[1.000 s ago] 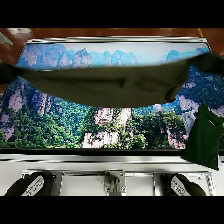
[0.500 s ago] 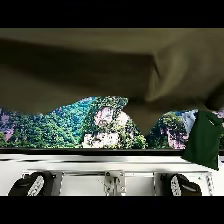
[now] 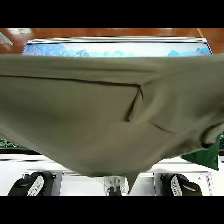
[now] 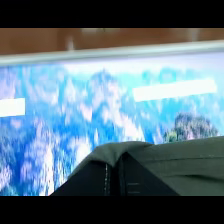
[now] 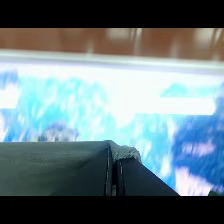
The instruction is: Fold the shirts.
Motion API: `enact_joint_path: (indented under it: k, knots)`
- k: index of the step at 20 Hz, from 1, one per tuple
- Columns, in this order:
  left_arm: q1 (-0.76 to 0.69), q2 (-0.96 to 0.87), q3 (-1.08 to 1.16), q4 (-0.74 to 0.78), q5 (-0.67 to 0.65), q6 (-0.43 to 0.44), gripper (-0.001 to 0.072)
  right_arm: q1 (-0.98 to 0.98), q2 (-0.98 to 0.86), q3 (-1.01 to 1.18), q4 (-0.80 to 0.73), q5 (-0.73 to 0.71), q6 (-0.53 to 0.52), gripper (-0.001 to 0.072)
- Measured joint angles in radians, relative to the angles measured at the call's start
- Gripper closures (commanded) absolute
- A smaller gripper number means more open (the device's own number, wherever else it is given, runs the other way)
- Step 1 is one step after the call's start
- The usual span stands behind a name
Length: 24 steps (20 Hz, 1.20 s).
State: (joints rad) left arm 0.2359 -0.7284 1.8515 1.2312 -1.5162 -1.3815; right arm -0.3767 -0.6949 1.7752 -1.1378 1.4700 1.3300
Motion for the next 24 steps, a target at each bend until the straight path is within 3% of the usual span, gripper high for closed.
enact_joint_path:
  k: [5, 8, 12, 19, 24]
  knots:
    - [0.000, -0.156, -0.170, 0.067, -0.066, -0.001, 0.0665, 0.011, -0.264, -0.022, -0.003, 0.179, 0.032, 0.0650]
    - [-0.001, -0.310, -0.257, 0.097, -0.068, -0.001, 0.0665, 0.098, -0.462, -0.058, -0.037, 0.171, 0.046, 0.0649]
    - [0.000, -0.519, -0.296, 0.117, 0.058, -0.013, 0.0665, 0.246, -0.714, -0.075, -0.103, -0.107, 0.087, 0.0649]
    - [0.000, -0.811, -0.310, 0.027, 0.420, -0.031, 0.0664, 0.414, -1.015, -0.081, -0.130, -0.621, 0.125, 0.0648]
    - [0.000, -0.957, -0.311, -0.010, 0.548, -0.033, 0.0663, 0.446, -1.141, -0.082, -0.132, -0.800, 0.130, 0.0649]
